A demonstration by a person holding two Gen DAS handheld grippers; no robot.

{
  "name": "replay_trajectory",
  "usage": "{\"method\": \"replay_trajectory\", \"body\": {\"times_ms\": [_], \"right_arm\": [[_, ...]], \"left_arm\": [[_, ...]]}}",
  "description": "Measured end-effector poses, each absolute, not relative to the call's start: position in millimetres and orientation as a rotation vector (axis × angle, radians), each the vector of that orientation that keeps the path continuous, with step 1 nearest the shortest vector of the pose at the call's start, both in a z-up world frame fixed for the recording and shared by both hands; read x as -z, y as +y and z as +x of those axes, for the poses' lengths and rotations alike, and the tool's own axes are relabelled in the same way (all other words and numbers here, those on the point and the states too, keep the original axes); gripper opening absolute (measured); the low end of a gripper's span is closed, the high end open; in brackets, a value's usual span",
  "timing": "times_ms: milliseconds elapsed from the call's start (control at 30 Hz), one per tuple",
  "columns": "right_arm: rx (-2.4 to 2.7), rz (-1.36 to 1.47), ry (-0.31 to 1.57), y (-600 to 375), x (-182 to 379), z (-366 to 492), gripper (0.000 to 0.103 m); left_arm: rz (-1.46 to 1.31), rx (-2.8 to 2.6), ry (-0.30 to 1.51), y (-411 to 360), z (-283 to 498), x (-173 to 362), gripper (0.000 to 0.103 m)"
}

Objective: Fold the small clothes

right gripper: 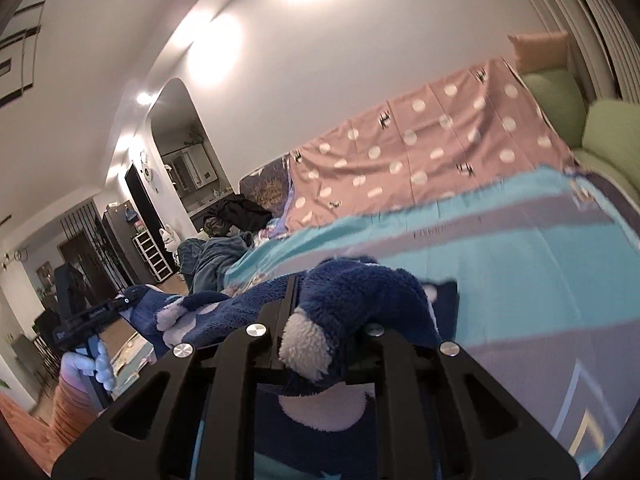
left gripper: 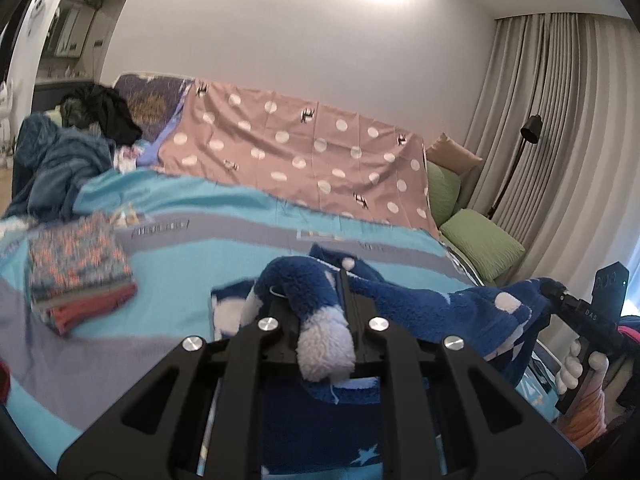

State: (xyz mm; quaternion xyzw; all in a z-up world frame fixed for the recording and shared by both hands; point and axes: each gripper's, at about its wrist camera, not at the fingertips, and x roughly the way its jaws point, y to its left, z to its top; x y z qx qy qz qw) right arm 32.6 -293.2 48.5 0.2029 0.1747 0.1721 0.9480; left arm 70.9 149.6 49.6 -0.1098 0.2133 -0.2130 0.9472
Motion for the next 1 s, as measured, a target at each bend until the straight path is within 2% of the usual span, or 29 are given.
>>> {"method": "replay_trajectory", "body": {"times_ms": [333,667,833,900,1000], "right_arm": [[-0.309,0.383,0.357,-299,-54,102,0.016],[-0.250,0.374,0.427,-307,-36,178,0.016],[-0.232,0.362,0.490,-308,-12,222,0.016],[-0.215,0.351,0.576,-306,12,249,0.018],[-0.189,0.392,0.752,-305,63,279,0.023]], "left_arm": [[-0.154,0.419,0.422,130,130,-72,0.013],[-0.115,0.398,0.473,110,213,-61,0.013],[-0.090,0.342,0.515,101,262,-33,0.013],[-0.071,0.323,0.550,97,279,-13,0.015],[-0.019,0.268,0.697,89,311,45,0.016]]}}
